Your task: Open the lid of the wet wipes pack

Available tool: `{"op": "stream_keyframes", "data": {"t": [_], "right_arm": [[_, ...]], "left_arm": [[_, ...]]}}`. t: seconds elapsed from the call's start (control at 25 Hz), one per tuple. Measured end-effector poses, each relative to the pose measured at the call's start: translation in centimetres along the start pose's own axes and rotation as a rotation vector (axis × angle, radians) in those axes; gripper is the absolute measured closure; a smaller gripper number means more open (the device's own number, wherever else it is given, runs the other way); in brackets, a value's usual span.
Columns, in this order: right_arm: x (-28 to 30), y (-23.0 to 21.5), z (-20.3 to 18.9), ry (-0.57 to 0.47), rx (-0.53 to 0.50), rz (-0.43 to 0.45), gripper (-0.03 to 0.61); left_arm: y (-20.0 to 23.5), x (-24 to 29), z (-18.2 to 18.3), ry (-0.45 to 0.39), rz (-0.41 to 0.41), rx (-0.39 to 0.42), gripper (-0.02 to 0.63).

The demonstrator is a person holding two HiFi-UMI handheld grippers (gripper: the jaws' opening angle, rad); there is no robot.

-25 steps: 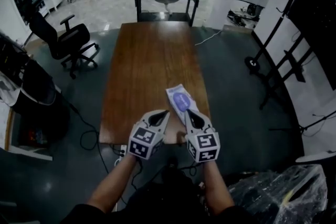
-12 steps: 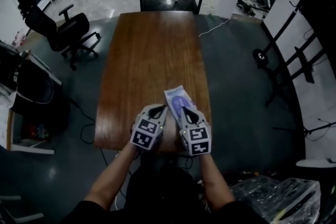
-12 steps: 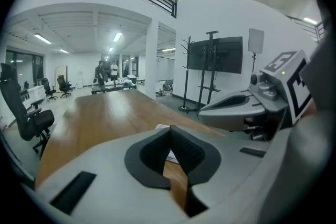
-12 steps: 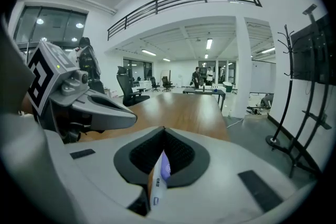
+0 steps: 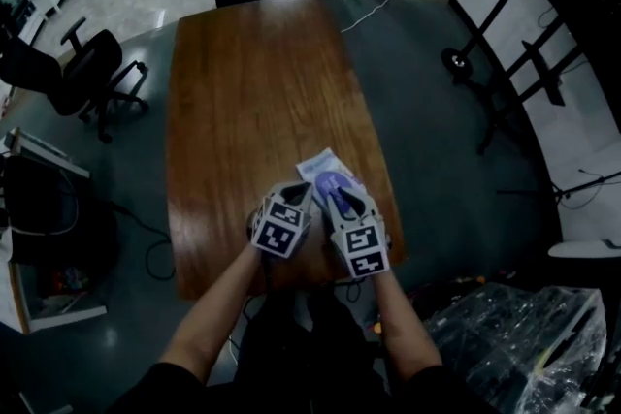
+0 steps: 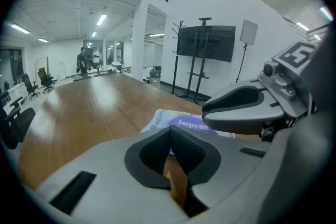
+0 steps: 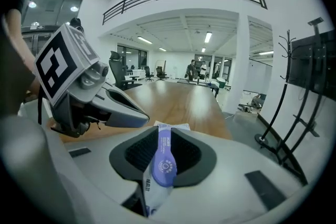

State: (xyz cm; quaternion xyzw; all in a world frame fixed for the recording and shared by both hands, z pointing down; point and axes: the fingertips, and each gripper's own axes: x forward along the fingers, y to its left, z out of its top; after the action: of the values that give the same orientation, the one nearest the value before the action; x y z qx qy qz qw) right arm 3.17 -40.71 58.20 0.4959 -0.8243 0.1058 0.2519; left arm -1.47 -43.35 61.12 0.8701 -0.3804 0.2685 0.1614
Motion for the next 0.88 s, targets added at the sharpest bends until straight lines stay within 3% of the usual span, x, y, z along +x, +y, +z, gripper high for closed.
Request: {"op": "stream_keyframes", "data": {"t": [0.12, 0.32, 0.6, 0.76, 0.88], "right_arm": [[1.1, 0.0, -0.9, 0.04, -0.015, -0.033, 0.463], [2.2, 0.3, -1.8, 0.063, -0.021, -0.059, 0.35], [3.1, 0.1, -2.7, 0.122, -0.162, -0.094, 0.317], [3.3, 0.3, -3.4, 0.126, -0.159, -0.101, 0.318], [3.5, 0.2, -3.7, 0.122, -0.109, -0.054, 0.328]], "left_arm": [[0.6, 1.1, -0.9, 0.038, -0.016, 0.003, 0.609], [1.2, 2.4, -2.2, 0.089, -0.033, 0.014, 0.609], [1.2, 3.5, -3.6, 0.136, -0.047, 0.024, 0.609], [0.9, 4.0, -4.2, 0.171, -0.058, 0.041, 0.609], [1.0, 4.3, -4.3, 0.191, -0.065, 0.036, 0.609]]}}
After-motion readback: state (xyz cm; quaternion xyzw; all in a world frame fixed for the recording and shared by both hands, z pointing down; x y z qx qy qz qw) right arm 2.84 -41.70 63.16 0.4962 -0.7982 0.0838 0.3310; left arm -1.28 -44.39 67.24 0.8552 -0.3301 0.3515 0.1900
